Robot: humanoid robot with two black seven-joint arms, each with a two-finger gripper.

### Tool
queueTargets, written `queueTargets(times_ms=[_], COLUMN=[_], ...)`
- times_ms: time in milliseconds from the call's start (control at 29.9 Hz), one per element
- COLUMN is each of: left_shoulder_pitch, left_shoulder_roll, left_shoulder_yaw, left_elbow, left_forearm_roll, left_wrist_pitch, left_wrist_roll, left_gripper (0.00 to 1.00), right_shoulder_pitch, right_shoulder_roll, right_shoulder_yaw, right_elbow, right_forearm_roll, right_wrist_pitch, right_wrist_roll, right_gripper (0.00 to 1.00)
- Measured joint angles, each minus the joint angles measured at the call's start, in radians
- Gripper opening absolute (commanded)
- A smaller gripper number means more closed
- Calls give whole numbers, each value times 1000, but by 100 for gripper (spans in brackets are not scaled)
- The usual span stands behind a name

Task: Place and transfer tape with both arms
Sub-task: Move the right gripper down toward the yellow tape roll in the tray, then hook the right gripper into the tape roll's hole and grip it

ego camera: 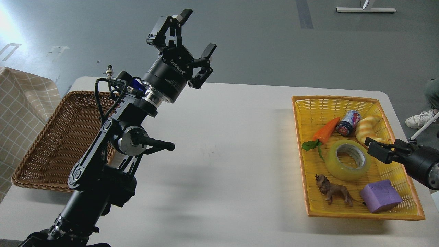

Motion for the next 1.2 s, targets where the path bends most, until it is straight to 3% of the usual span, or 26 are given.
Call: queueTargets(times_ms=[268,1204], left_shoulder_pitch=[17,21], left_shoulder_roll=[0,0], left_shoulder_yaw=[0,-1], left_elbow=[1,2], left_forearm_roll=[0,0], left_wrist_pitch=[-1,-2], left_wrist_roll=[0,0], left_gripper=[98,98], right_shoulder_pitch=[11,135], right_shoulder_roll=[0,35], right_shoulder_yaw=[-49,-131], right_elbow=[-5,-149], right_forearm_roll=[-3,-55], right_wrist_pitch=[0,0], right_wrist_roll=[0,-1], right_gripper=[79,80])
